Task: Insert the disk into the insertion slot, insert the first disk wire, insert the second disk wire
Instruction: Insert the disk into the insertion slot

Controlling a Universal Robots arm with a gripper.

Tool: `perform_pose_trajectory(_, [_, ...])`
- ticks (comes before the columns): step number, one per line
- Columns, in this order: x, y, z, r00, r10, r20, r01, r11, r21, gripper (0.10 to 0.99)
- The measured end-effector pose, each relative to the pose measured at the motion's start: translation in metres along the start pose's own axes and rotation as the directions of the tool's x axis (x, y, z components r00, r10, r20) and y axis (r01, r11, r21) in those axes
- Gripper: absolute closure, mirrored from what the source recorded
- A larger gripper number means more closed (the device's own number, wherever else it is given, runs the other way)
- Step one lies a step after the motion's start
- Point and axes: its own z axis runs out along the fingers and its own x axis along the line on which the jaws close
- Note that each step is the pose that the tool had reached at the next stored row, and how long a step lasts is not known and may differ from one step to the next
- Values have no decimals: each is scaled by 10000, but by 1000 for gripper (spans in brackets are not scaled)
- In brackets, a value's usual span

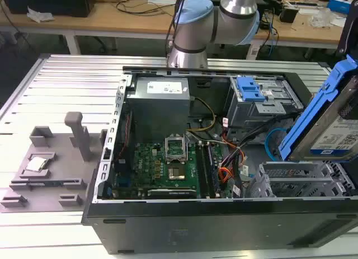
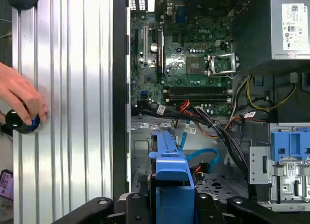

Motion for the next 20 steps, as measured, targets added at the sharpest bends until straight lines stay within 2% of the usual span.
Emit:
perform_pose_trajectory(1, [0,0,3,10000,0,-1,0,10000,0,725])
perform_pose_trajectory(3, [0,-3,92,10000,0,-2,0,10000,-2,725])
perform_pose_trajectory(10, [-1,-9,261,10000,0,-1,0,10000,-5,725])
perform_pose_trajectory(20, [-19,-24,410,9999,157,31,-157,9999,-13,725])
